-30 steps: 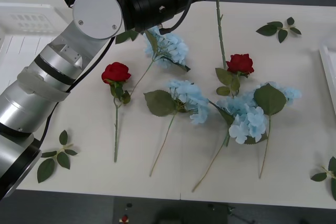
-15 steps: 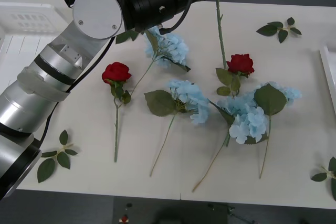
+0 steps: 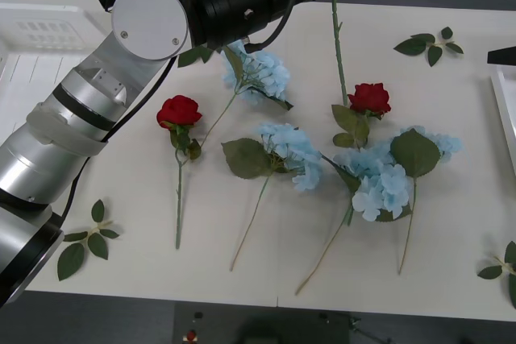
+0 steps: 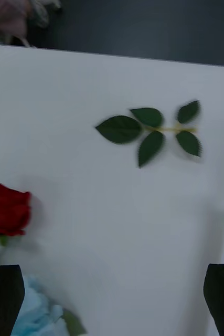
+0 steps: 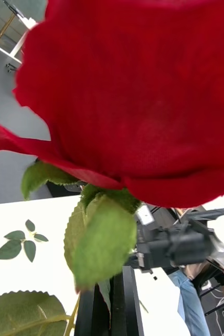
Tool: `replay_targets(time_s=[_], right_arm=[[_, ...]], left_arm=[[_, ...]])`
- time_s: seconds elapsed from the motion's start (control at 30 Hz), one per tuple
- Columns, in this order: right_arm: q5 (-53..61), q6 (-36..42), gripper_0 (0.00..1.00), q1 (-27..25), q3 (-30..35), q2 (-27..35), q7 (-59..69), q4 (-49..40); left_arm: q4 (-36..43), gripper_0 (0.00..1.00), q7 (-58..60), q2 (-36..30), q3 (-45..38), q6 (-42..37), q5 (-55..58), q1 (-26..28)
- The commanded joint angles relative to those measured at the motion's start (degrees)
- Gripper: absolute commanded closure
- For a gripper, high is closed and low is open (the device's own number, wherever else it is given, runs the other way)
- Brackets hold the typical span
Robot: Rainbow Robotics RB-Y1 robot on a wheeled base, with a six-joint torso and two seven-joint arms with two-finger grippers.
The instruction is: Put the red flowers into the right box and the blue flowers into the left box
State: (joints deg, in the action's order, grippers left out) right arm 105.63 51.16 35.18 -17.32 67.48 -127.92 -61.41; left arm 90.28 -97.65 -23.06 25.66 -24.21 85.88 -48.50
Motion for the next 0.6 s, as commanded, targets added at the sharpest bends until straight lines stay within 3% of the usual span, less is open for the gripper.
replay_targets(time_s=[0.03,0.17,0.27,0.43,0.6], right_arm=[[9.16,-0.97,0.00,-11.10,8.44,2.92,-9.45,-11.80],[14.61,-2.91,0.00,-21.12,15.56,1.52,-11.83,-24.02],[16.63,-4.93,0.00,-27.36,19.87,-3.76,-12.53,-34.83],[14.69,-8.36,0.00,-30.09,19.87,-9.73,-12.88,-43.88],[5.99,-8.00,0.00,-27.89,19.16,-18.96,-12.97,-46.60]], left_arm=[[0.87,1.00,1.76,-1.11,-0.52,0.39,-0.01,-2.04],[0.87,1.00,1.76,-1.11,-0.52,0.39,-0.01,-2.04],[0.87,1.00,1.76,-1.11,-0.52,0.39,-0.01,-2.04],[0.87,1.00,1.76,-1.11,-0.52,0.39,-0.01,-2.04],[0.87,1.00,1.76,-1.11,-0.52,0.39,-0.01,-2.04]])
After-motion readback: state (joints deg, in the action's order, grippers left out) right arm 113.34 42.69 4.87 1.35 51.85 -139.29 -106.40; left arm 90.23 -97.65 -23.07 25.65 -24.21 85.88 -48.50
